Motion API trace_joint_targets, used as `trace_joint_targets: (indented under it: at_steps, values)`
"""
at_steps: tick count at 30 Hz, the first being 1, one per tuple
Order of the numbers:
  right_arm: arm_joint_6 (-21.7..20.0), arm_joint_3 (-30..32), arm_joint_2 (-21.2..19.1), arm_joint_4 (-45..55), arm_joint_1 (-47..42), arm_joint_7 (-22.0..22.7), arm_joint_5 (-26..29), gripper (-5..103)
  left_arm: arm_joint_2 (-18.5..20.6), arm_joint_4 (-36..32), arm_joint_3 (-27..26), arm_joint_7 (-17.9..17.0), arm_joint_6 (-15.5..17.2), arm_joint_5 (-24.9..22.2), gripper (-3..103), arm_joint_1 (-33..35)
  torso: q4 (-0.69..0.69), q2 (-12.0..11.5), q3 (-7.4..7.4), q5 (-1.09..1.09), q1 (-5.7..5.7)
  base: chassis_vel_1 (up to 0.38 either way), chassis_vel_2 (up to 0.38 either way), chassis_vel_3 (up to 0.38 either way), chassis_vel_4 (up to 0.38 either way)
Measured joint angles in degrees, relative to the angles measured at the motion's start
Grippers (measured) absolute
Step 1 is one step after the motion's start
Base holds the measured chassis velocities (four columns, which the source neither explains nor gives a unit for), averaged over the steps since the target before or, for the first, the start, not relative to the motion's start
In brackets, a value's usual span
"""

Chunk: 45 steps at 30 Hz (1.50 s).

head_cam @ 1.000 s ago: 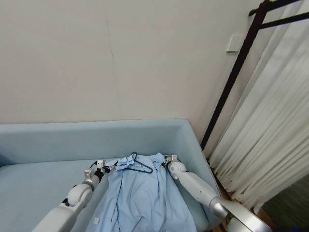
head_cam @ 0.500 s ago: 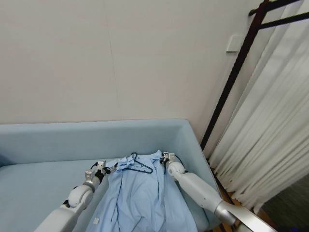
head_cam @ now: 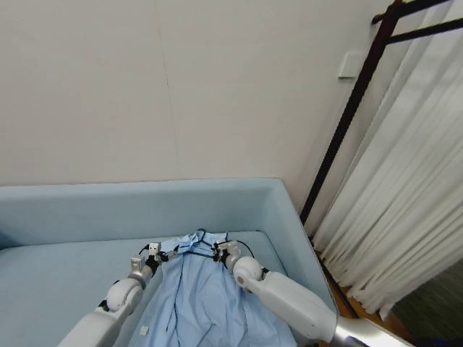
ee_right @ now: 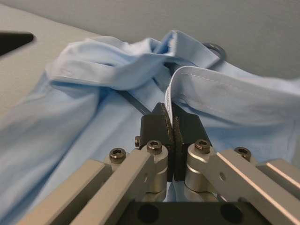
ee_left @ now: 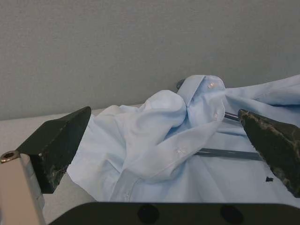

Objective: Pick up the clothes from the sofa and hang them on the clothes hanger.

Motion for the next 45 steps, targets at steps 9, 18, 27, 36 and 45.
trace_joint_targets:
  at_steps: [9,18,27,36,45]
  values:
    - [-1.2,-5.0,8.0,-8.4,4.6,-0.7,-2.8,0,-0.7,-0.7,-0.1,0.0,-0.1,0.2,100,0.5,0.00,0.0,0.01,0.00,0.00,0.000,0.000,0.000,0.000]
    - [-2.6,-6.6,7.9,-8.7,1.2,3.2,-2.3,12,-1.0,-1.4,-0.1,-0.1,-0.2,0.8,100,1.0,0.01,0.0,0.00,0.03,0.00,0.000,0.000,0.000,0.000]
    - [-1.9,-5.5,-2.9,1.8,-3.5,4.4,-2.0,49,-0.9,-1.8,-0.3,-0.2,-0.4,0.8,100,1.3,-0.01,0.0,0.00,0.03,0.00,0.000,0.000,0.000,0.000]
    - [-2.6,-1.9,-11.1,15.7,-9.1,6.4,1.9,77,-0.8,-1.4,-0.3,-0.2,-0.6,0.8,100,1.5,-0.01,0.0,-0.01,0.03,0.00,0.000,0.000,0.000,0.000]
    - [-5.4,1.9,-17.7,27.1,-18.8,11.8,10.0,99,-0.5,-0.5,-0.1,-0.1,-0.8,0.8,100,1.3,-0.01,0.0,-0.01,0.02,0.00,0.000,0.000,0.000,0.000]
